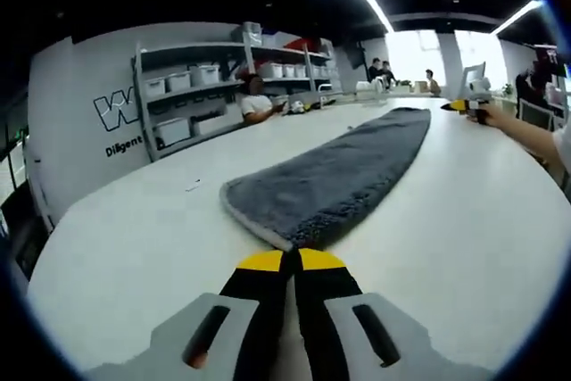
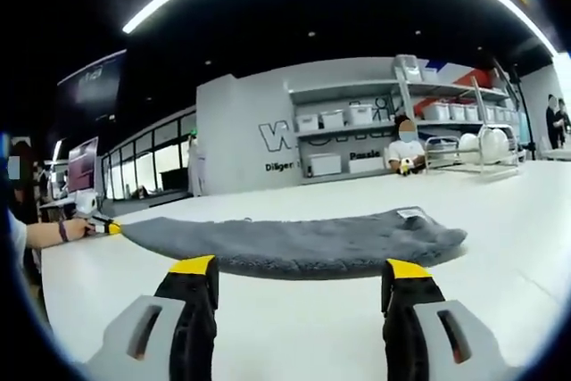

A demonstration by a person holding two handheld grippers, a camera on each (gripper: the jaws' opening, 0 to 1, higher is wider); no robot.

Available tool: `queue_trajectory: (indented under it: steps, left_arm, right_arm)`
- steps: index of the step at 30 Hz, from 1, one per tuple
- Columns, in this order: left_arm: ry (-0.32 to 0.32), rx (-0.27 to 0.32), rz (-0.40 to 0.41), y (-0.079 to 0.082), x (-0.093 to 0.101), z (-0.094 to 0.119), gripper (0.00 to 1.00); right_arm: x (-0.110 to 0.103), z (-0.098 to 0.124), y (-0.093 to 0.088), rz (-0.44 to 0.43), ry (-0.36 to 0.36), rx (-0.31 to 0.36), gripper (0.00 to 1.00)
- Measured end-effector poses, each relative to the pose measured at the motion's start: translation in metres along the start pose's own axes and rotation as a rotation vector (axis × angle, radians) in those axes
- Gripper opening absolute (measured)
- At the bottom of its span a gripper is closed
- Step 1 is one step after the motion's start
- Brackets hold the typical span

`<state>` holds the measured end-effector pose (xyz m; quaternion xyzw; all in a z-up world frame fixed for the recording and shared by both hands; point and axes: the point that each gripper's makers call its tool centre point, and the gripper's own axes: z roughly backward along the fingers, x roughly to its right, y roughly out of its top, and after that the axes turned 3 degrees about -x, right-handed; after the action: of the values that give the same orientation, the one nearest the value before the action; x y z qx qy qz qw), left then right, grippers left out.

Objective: Open the folded towel by lifting each exposed corner and separating the folded layers until the towel lies flat within the target outline without major curled edges

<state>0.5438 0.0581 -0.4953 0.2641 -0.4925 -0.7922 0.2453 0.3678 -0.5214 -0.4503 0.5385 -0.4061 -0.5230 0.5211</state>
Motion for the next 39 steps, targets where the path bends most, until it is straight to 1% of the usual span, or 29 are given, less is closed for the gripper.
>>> queue_trajectory:
  steps: [4, 6, 8, 11, 12, 13, 15, 17, 19, 25, 27, 30, 32, 33, 34, 37, 38, 39]
  left_arm:
    - [0.030, -0.011, 0.004, -0.005, -0.009, 0.016, 0.03]
    - [0.046, -0.028, 0.002, -0.008, -0.013, 0.023, 0.03]
    - [0.077, -0.051, -0.005, -0.012, -0.019, 0.031, 0.03]
    - [0.100, -0.070, 0.001, -0.015, -0.025, 0.040, 0.03]
    - [0.106, -0.076, 0.010, -0.016, -0.027, 0.041, 0.03]
    - [0.120, -0.094, 0.064, -0.020, -0.032, 0.047, 0.03]
    - [0.132, -0.109, 0.094, -0.022, -0.038, 0.052, 0.03]
    - [0.132, -0.117, 0.101, -0.023, -0.039, 0.054, 0.03]
    - [0.136, -0.134, 0.131, -0.026, -0.040, 0.059, 0.03]
    - [0.154, -0.187, 0.134, -0.032, -0.043, 0.073, 0.03]
    - [0.174, -0.209, 0.142, -0.035, -0.046, 0.078, 0.03]
    - [0.184, -0.230, 0.134, -0.037, -0.048, 0.082, 0.03]
    - [0.202, -0.256, 0.122, -0.039, -0.050, 0.086, 0.03]
    - [0.227, -0.284, 0.088, -0.042, -0.053, 0.090, 0.03]
    - [0.241, -0.301, 0.072, -0.043, -0.054, 0.092, 0.03]
    - [0.260, -0.335, 0.039, -0.045, -0.053, 0.096, 0.03]
    - [0.268, -0.361, 0.011, -0.046, -0.052, 0.099, 0.03]
    - [0.275, -0.373, -0.002, -0.047, -0.052, 0.101, 0.03]
  right_arm:
    - [0.002, 0.001, 0.001, -0.018, 0.000, 0.010, 0.74]
    - [0.003, 0.002, 0.002, -0.030, -0.001, 0.015, 0.74]
    - [0.005, 0.002, 0.003, -0.038, -0.001, 0.020, 0.74]
    - [0.006, 0.001, 0.003, -0.042, -0.002, 0.019, 0.74]
    - [0.007, 0.001, 0.002, -0.042, -0.004, 0.017, 0.73]
    - [0.007, 0.001, 0.000, -0.037, -0.011, 0.007, 0.73]
    - [0.007, 0.001, -0.001, -0.033, -0.015, 0.000, 0.73]
    - [0.006, 0.001, -0.002, -0.031, -0.017, -0.003, 0.72]
    - [0.005, 0.002, -0.003, -0.030, -0.019, -0.005, 0.72]
    - [0.004, 0.003, -0.003, -0.033, -0.018, -0.003, 0.71]
    - [0.004, 0.003, -0.003, -0.035, -0.018, -0.001, 0.71]
    - [0.005, 0.004, -0.002, -0.037, -0.022, 0.005, 0.71]
    - [0.005, 0.004, -0.001, -0.039, -0.026, 0.009, 0.71]
    - [0.005, 0.004, -0.002, -0.040, -0.026, 0.009, 0.71]
    - [0.006, 0.004, -0.002, -0.041, -0.026, 0.008, 0.71]
    - [0.004, 0.005, -0.002, -0.039, -0.022, 0.010, 0.71]
    - [0.006, 0.005, -0.001, -0.038, -0.022, 0.009, 0.71]
    - [0.006, 0.004, -0.002, -0.038, -0.021, 0.007, 0.71]
